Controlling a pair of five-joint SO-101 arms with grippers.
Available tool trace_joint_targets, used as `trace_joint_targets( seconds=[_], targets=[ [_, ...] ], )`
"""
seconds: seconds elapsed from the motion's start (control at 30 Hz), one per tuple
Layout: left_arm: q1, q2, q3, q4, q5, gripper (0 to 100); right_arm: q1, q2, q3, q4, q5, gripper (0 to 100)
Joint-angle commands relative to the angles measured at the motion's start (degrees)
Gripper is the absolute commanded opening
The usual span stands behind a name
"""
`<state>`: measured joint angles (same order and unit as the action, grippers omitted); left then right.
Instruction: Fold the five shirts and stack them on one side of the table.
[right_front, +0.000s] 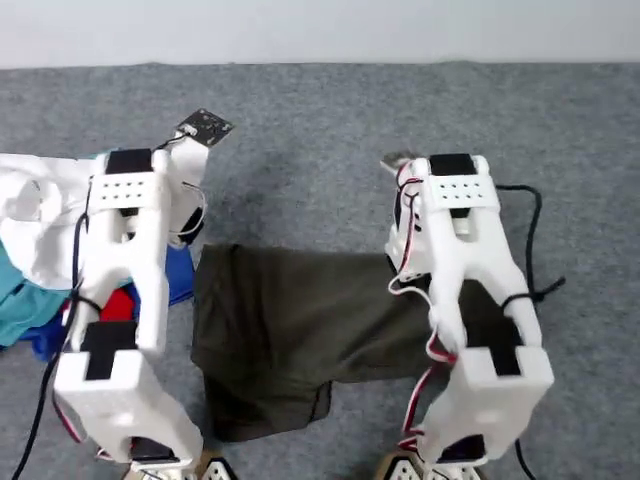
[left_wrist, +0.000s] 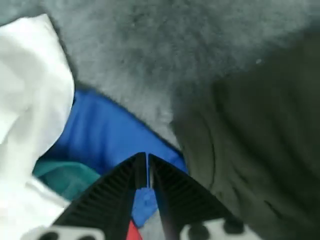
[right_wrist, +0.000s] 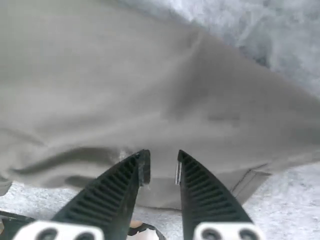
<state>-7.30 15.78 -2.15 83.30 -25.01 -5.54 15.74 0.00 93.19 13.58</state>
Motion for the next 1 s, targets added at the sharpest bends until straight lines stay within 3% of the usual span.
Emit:
trace_joint_targets(
  seconds=[0.0,0.1,0.37,0.57,0.8,0.97],
  targets=[
    [1.49,1.05,-3.21,0.88,0.09,2,3.91,3.03,-2.46,-2.42,-0.09,9.6],
    [3.25,1.05,-2.95,1.58,0.09,2,6.29,4.97,-2.46,-3.91,0.0,9.6],
    [10.37,1.41,-4.0,5.8,2.11,2,9.89,5.41,-2.46,-3.91,8.79,9.6],
    [13.27,3.08,-3.47,2.9,4.92,2,13.76,5.93,-2.2,-7.6,12.4,9.6],
    [8.88,17.05,-5.85,1.32,4.66,2,16.04,12.09,-2.55,-16.92,18.64,7.6],
    [2.81,18.02,-11.12,1.23,4.4,1,17.36,13.49,-6.24,-19.3,18.9,5.4]
  ],
)
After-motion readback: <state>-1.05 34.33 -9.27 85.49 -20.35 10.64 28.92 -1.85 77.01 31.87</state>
